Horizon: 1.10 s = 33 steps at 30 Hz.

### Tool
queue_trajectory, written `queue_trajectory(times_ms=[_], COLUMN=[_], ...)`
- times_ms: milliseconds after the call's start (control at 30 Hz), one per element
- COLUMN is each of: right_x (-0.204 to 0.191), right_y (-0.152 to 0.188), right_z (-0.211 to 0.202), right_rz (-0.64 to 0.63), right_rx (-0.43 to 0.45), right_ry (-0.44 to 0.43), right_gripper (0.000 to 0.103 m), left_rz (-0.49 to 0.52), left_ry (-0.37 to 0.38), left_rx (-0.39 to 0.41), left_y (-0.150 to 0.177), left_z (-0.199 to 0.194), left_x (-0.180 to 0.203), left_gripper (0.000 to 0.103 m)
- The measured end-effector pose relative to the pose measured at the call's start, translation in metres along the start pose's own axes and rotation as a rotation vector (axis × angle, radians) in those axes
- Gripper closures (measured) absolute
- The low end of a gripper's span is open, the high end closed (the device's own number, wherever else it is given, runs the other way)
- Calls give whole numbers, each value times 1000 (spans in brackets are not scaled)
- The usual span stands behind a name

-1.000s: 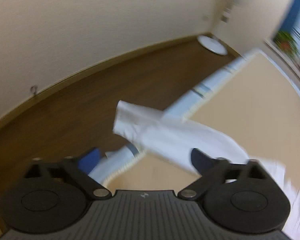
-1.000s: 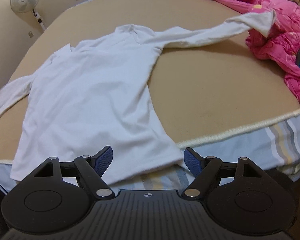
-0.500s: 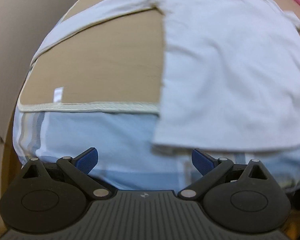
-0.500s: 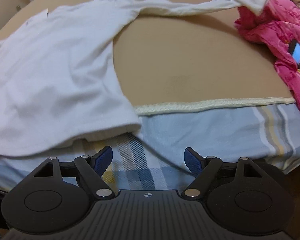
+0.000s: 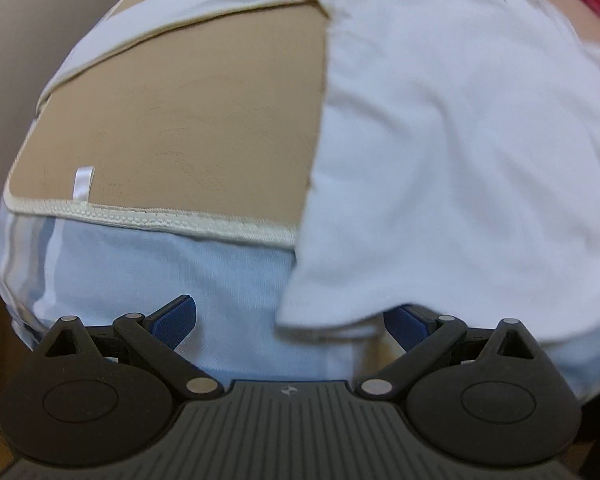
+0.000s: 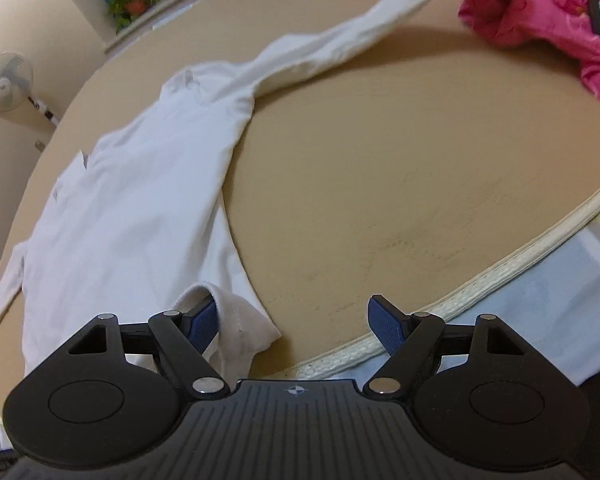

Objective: Fold small clothes
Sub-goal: 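Grasp the shirt hem with the right gripper and pull it straight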

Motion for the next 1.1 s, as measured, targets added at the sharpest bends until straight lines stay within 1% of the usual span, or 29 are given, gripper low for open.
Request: queue_trajectory(times_ms=[33,67,133,167,200,233,300,367,433,467,533,600,700,767,833,933,967,1033,1100], right_x=[-2,-3,-9,-11,-13,-15,-14,-11,-5,-2,3,3,-5,-4,3,5,5,4,2], right_y=[6,13,28,33,37,39,41,38,29,23,8,-1,-8,-9,-5,5,9,13,16], right_z=[4,7,10,11,9,6,2,-7,-21,-26,-36,-43,-51,-50,-44,-37,-34,-31,-27], right_rz=[-7,-13,-30,-57,-93,-118,-118,-134,-127,-108,-62,-63,-127,-139,-140,-145,-149,-149,-146], right_rx=[-19,-42,-69,-60,-35,-20,-3,34,78,95,103,120,172,190,160,120,113,98,85], right_ry=[-1,-9,2,25,51,45,44,70,106,108,88,84,139,193,220,201,200,196,194], right_gripper=[24,28,45,71,99,99,99,99,99,99,99,99,99,99,99,99,99,99,99], left_rz=[-13,-22,-41,-51,-62,-76,-94,-97,-91,-86,-79,-66,-60,-65,-83,-116,-114,-89,-45], left_ry=[-1,-8,-26,-31,-32,-28,-21,-21,-29,-33,-37,-46,-68,-73,-71,-84,-84,-86,-62], left_rx=[-4,-8,-16,-23,-30,-35,-39,-35,-26,-19,-11,-2,14,27,50,139,152,146,131], left_y=[-3,-6,-8,-9,-10,-10,-11,-11,-11,-8,-5,-4,-2,-1,-1,-7,-10,-16,-21], left_z=[2,3,7,10,12,15,17,18,16,16,15,16,15,11,5,-11,-12,-10,-4], left_x=[-3,-7,-13,-16,-19,-22,-25,-26,-26,-26,-24,-24,-19,-18,-18,-24,-25,-23,-16], left_gripper=[2,2,2,2,2,2,2,2,2,2,2,2,2,2,2,2,2,2,2])
Point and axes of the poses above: each gripper's, at about its wrist camera, not at the fingertips, and z roughly the way its jaws point, x to its right, y to its underside, the point moved 5 cm from there along z, roughly the way its jaws point, and after that the axes turned 5 degrees about y, right-handed, at the moved point
